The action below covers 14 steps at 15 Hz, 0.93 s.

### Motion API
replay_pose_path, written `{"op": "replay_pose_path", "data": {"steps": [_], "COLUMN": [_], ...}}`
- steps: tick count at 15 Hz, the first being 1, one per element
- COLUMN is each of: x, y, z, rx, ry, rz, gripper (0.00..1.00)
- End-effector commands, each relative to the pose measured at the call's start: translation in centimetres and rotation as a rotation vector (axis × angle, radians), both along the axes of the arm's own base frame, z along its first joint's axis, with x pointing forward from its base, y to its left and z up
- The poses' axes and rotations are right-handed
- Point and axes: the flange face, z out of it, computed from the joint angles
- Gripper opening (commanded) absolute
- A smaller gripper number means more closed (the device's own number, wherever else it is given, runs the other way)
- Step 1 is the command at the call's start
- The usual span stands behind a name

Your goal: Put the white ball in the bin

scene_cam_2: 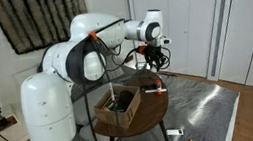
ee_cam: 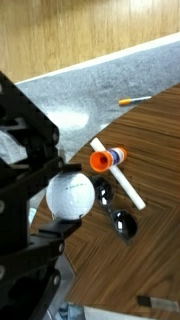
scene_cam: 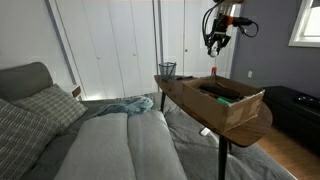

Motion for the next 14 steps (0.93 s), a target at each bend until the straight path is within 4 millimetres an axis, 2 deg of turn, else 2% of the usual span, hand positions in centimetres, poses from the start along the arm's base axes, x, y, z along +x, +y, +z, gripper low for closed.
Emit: {"op": "replay_pose_path", "data": {"steps": [1, 4, 6, 11, 14], "x": [-3.3, -4.9, -4.7, 0.3, 4.1], "y": [5.0, 9.1, 10.3, 9.4, 9.7], "z": [1.3, 0.8, 0.5, 1.9, 3.0], "rx": [0.088, 0.145, 0.125, -0.069, -0.066], "ry": [-0.017, 0.000, -0.056, -0.251, -0.326], "rz": [0.178, 0.311, 0.369, 0.509, 0.567], "gripper": [0.22, 0.22, 0.22, 0.22, 0.22]}}
